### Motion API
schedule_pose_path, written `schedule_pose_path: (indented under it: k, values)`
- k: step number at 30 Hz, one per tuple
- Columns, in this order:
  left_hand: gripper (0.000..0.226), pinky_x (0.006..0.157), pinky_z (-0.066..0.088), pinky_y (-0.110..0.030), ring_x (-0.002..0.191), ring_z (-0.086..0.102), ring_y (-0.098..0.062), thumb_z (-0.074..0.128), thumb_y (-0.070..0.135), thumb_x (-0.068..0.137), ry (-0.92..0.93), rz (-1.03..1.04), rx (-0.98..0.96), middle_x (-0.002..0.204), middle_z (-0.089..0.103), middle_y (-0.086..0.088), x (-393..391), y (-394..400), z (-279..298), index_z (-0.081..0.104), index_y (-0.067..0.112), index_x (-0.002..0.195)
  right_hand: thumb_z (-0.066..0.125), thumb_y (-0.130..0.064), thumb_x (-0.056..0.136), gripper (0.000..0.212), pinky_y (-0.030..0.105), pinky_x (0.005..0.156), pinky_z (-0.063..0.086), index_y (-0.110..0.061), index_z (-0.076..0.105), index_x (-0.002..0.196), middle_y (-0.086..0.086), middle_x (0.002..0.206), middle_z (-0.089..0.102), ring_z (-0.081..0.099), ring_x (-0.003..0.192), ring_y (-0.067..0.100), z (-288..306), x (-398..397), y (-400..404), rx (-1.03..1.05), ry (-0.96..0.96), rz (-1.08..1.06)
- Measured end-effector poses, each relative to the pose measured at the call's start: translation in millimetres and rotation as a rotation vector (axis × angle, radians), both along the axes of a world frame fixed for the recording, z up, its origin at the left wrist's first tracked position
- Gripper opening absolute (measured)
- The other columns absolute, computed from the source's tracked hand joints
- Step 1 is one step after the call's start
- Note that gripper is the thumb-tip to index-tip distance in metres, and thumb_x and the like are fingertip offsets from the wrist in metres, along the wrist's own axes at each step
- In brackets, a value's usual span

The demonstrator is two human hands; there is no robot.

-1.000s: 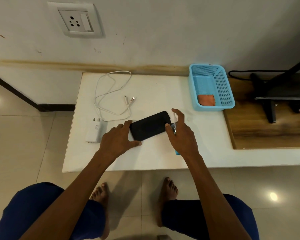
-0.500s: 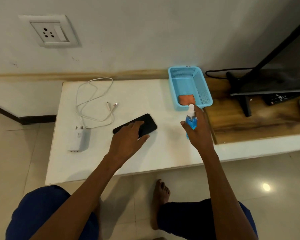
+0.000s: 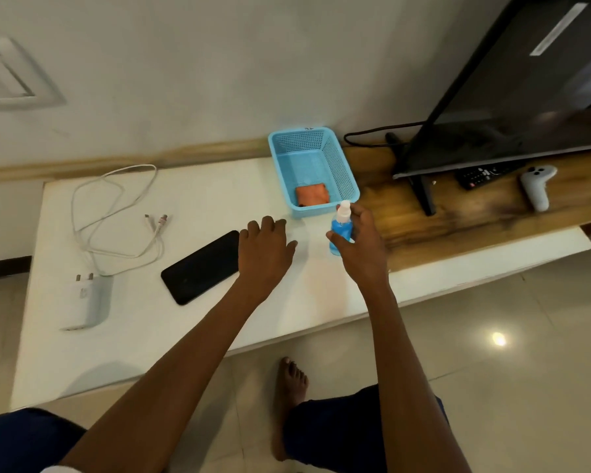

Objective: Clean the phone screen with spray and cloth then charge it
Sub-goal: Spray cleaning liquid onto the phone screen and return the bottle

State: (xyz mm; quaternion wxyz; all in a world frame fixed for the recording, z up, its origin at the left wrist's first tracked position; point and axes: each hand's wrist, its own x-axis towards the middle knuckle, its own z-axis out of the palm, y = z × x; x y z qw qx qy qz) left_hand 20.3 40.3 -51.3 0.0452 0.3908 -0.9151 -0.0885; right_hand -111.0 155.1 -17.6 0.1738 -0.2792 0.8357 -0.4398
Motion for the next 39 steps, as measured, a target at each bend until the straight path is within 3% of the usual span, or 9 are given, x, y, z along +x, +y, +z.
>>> schedule_pose_path:
  k: [8, 12, 16, 20, 23, 28, 32, 36, 39]
  values:
    - [0.032, 0.087, 0.040, -0.037, 0.106, 0.056, -0.028, 0.052, 0.041, 0.099, 0.051, 0.011, 0.045, 0.117, 0.064, -0.003, -18.0, -12.0, 0.8, 0.063, 0.020, 0.121, 0.073, -0.021, 0.087, 0.052, 0.021, 0.089, 0.050, -0.019, 0.045, 0.131, 0.000, 0.139, 0.051, 0.056, 0.113, 0.014, -0.7, -3.0, -3.9, -0.112, -0.077, -0.026]
    - [0.026, 0.076, 0.043, -0.027, 0.089, 0.059, -0.016, 0.064, 0.042, 0.092, 0.383, 0.154, 0.305, 0.097, 0.068, 0.004, 5.0, -14.3, 19.2, 0.066, 0.022, 0.109, 0.072, -0.021, 0.088, 0.055, 0.034, 0.098, 0.052, -0.022, 0.044, 0.135, -0.002, 0.140, 0.051, 0.058, 0.119, 0.019, 2.4, 2.8, -10.4, -0.195, -0.211, 0.020]
    - [0.017, 0.068, 0.043, -0.017, 0.076, 0.062, -0.004, 0.068, 0.039, 0.090, 0.777, 0.363, 0.700, 0.092, 0.069, 0.014, 46.8, -26.9, 50.3, 0.065, 0.030, 0.104, 0.070, -0.009, 0.089, 0.057, 0.020, 0.088, 0.054, -0.024, 0.042, 0.137, -0.002, 0.143, 0.047, 0.061, 0.116, 0.014, 11.5, 20.3, -18.6, -0.375, -0.333, 0.134]
    - [0.020, 0.068, 0.043, -0.022, 0.071, 0.057, -0.002, 0.061, 0.035, 0.095, 0.979, 0.354, 0.942, 0.095, 0.071, 0.013, 85.3, -38.5, 69.5, 0.071, 0.040, 0.112, 0.067, -0.005, 0.090, 0.052, 0.037, 0.099, 0.052, -0.032, 0.046, 0.129, -0.026, 0.127, 0.057, 0.061, 0.119, 0.017, 15.2, 37.5, -29.4, -0.370, -0.421, 0.246]
    - [0.021, 0.064, 0.044, -0.025, 0.074, 0.054, -0.010, 0.064, 0.034, 0.095, 1.063, 0.364, 0.950, 0.092, 0.070, 0.009, 95.3, -44.4, 75.7, 0.073, 0.032, 0.114, 0.068, -0.008, 0.090, 0.048, 0.031, 0.097, 0.052, -0.027, 0.048, 0.130, -0.005, 0.131, 0.061, 0.063, 0.115, 0.014, 13.6, 46.8, -38.4, -0.300, -0.453, 0.295]
    - [0.025, 0.068, 0.047, -0.026, 0.079, 0.062, -0.010, 0.065, 0.028, 0.095, 1.121, 0.387, 0.959, 0.104, 0.075, 0.005, 108.0, -60.6, 81.4, 0.066, 0.023, 0.119, 0.069, -0.009, 0.089, 0.046, 0.020, 0.086, 0.054, -0.018, 0.053, 0.131, 0.000, 0.128, 0.063, 0.064, 0.111, 0.012, 12.0, 64.7, -56.3, -0.268, -0.481, 0.364]
    - [0.024, 0.072, 0.049, -0.027, 0.085, 0.064, -0.009, 0.066, 0.030, 0.093, 1.088, 0.366, 0.968, 0.109, 0.075, 0.009, 117.3, -68.0, 79.6, 0.065, 0.025, 0.116, 0.072, -0.008, 0.087, 0.045, 0.019, 0.081, 0.054, -0.039, 0.059, 0.117, -0.010, 0.119, 0.067, 0.067, 0.106, 0.009, 12.3, 81.1, -70.2, -0.264, -0.486, 0.437]
    - [0.024, 0.073, 0.050, -0.025, 0.083, 0.062, -0.006, 0.070, 0.029, 0.090, 1.123, 0.389, 0.990, 0.107, 0.074, 0.011, 121.8, -73.0, 77.8, 0.070, 0.026, 0.114, 0.076, -0.016, 0.085, 0.048, 0.026, 0.085, 0.057, -0.049, 0.057, 0.114, -0.007, 0.125, 0.065, 0.066, 0.107, 0.014, 9.0, 94.1, -79.6, -0.194, -0.400, 0.476]
    - [0.024, 0.071, 0.048, -0.025, 0.079, 0.059, -0.007, 0.071, 0.026, 0.090, 1.120, 0.397, 0.996, 0.102, 0.073, 0.012, 124.6, -75.8, 75.2, 0.073, 0.027, 0.113, 0.076, -0.021, 0.085, 0.048, 0.015, 0.079, 0.054, -0.055, 0.054, 0.112, -0.012, 0.124, 0.062, 0.064, 0.106, 0.012, 9.5, 100.2, -84.5, -0.149, -0.342, 0.496]
